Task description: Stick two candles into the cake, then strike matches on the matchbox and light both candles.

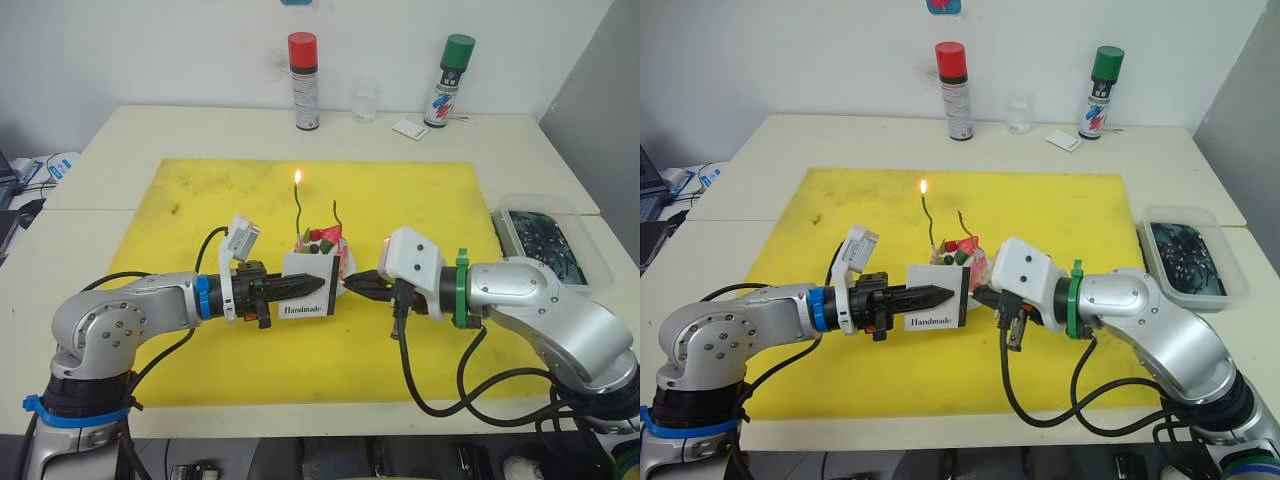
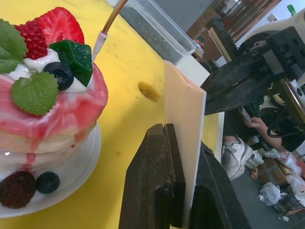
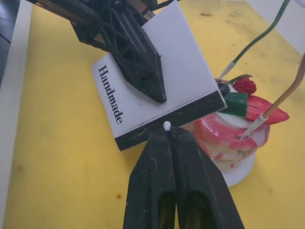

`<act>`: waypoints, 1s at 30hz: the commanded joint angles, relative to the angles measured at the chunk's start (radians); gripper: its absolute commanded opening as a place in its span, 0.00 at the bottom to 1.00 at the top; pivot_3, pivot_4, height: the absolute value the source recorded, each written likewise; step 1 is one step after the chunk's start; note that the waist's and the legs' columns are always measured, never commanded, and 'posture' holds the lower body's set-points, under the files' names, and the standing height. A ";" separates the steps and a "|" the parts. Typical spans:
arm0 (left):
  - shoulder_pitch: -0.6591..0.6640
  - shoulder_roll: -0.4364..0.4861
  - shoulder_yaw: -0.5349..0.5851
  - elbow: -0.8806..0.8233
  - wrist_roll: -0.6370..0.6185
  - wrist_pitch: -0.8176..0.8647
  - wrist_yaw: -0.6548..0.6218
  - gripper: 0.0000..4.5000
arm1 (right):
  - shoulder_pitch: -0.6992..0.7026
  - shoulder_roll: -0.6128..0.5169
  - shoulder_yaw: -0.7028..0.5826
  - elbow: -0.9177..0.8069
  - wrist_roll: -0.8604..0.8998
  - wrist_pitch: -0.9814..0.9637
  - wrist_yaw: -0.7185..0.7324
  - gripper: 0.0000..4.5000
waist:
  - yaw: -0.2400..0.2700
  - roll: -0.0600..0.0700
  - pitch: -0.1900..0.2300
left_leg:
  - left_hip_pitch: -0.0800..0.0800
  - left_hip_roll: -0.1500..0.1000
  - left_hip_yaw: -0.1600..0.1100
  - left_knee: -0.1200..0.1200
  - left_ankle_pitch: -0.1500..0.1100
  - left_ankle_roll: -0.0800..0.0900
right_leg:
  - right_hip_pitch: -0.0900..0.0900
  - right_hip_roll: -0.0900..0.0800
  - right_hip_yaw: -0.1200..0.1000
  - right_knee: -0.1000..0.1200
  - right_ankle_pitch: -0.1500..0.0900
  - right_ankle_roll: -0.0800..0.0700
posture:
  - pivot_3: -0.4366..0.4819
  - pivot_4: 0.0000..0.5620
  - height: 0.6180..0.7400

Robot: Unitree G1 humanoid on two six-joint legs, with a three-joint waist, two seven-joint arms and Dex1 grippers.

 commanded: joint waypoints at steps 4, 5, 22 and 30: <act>-0.017 -0.006 0.008 -0.030 -0.026 -0.014 -0.002 0.00 | -0.007 -0.015 0.016 -0.001 -0.037 -0.043 0.009 0.01 | 0.000 0.000 0.000 | 0.000 0.000 0.000 0.000 0.000 0.000 | 0.000 0.000 0.000 0.000 0.000 0.000 | 0.48 0.27 1.00; -0.017 -0.007 0.008 -0.031 -0.027 -0.014 -0.001 0.00 | -0.005 -0.015 0.019 0.000 -0.040 -0.047 0.011 0.01 | 0.000 0.000 0.000 | 0.000 0.000 0.000 0.000 0.000 0.000 | 0.000 0.000 0.000 0.000 0.000 0.000 | 0.48 0.27 1.00; 0.001 0.020 0.012 -0.051 -0.028 -0.008 -0.010 0.00 | 0.448 0.192 -0.123 0.299 -0.202 -0.518 -0.187 0.01 | -0.003 -0.001 -0.001 | 0.001 0.000 0.001 0.000 0.000 0.000 | 0.000 0.001 0.001 0.000 0.000 0.000 | 0.48 0.27 1.00; 0.002 0.041 0.016 -0.047 -0.027 -0.003 -0.016 0.00 | 0.490 0.269 -0.096 0.422 -0.268 -0.636 -0.189 0.05 | 0.000 -0.001 -0.001 | 0.001 0.000 0.001 0.000 0.000 0.000 | 0.000 0.001 0.001 0.000 0.000 0.000 | 0.48 0.27 1.00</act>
